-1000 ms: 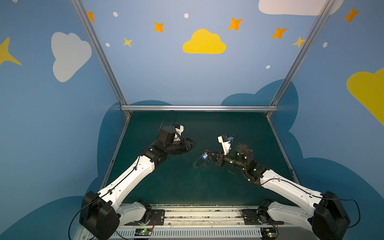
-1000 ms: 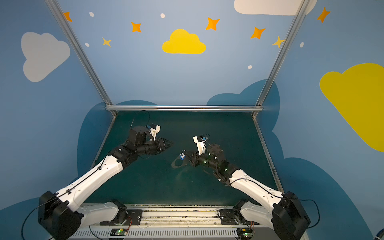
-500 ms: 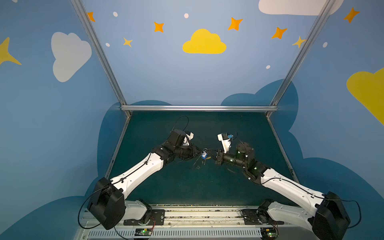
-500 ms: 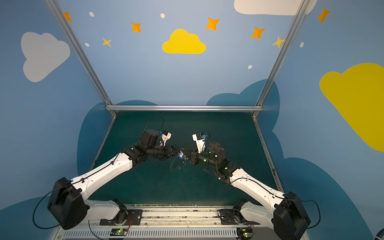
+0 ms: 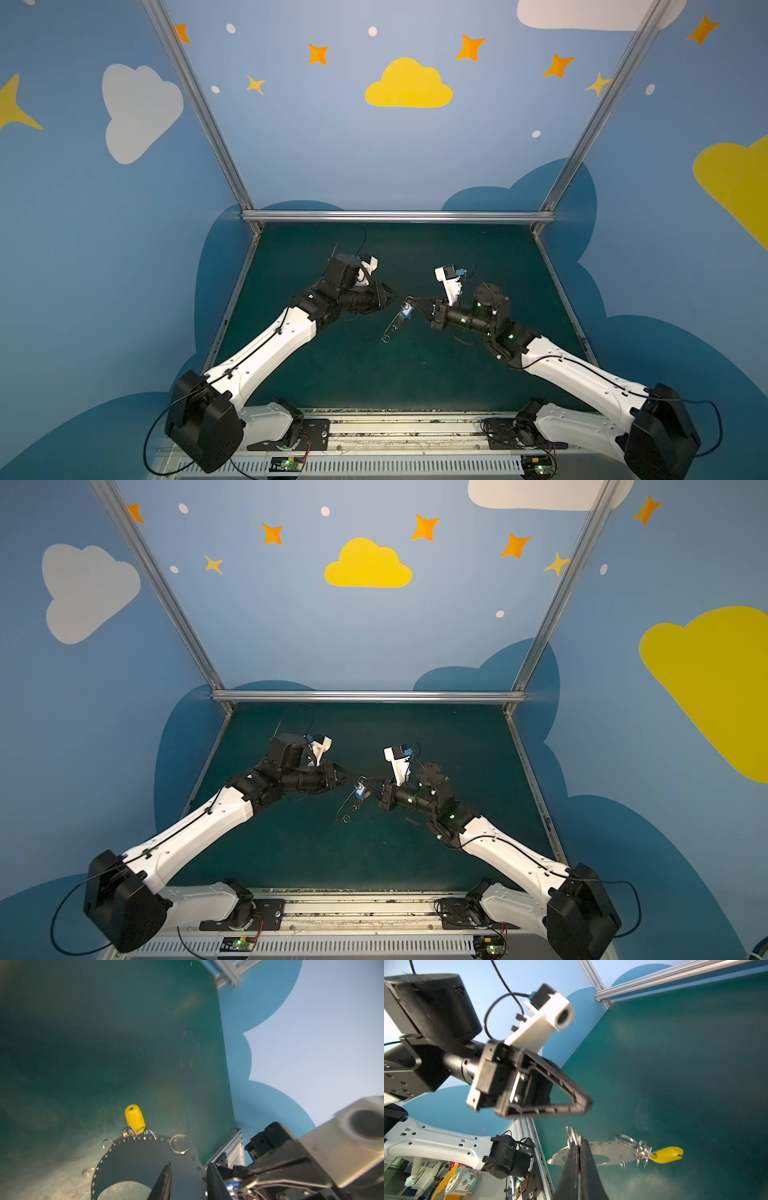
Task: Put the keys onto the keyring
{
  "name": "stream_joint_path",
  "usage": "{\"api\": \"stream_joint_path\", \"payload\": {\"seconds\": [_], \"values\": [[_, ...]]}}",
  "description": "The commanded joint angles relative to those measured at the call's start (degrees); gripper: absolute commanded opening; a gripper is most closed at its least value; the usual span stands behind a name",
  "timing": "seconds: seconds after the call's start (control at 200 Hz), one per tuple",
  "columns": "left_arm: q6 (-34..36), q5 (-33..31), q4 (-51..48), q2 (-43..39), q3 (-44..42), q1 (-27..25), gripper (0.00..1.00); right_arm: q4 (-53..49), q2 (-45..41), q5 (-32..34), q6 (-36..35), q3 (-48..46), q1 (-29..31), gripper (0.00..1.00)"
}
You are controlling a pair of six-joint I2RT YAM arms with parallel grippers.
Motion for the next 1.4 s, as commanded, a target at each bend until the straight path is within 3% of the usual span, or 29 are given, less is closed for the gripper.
{"api": "stream_joint_path", "payload": {"seconds": [0.0, 0.245, 0.416, 0.696, 0.826, 1.036, 1.392], "values": [[2.7, 1.5, -0.1, -2.0, 0.0, 0.8, 0.32, 1.7, 0.9, -4.3, 0.7, 0.0, -1.2, 0.0], [5.3, 11.3, 1.8, -1.0, 1.2, 0.8, 0.24, 3.5, 4.2, -9.0, 2.2, 0.6, -2.5, 0.0], [6.8, 12.5, 0.6, 0.1, 1.7, 0.0, 0.23, 4.2, 5.0, -10.4, 2.5, 1.2, -2.5, 0.0], [8.3, 11.5, -1.1, 2.2, 2.6, -1.2, 0.25, 5.1, 6.1, -13.2, 2.9, 1.9, -2.3, 0.0], [8.6, 11.8, -1.4, 2.7, 3.3, -1.6, 0.19, 5.0, 6.4, -13.9, 2.8, 2.2, -2.3, 0.0], [9.1, 11.9, -2.4, 2.9, 3.3, -1.8, 0.17, 4.8, 6.5, -13.9, 2.8, 2.4, -2.3, 0.0], [9.5, 8.0, -4.4, 1.9, 1.9, -2.0, 0.28, 4.8, 5.7, -13.9, 2.9, 2.3, -2.3, 0.0]]}}
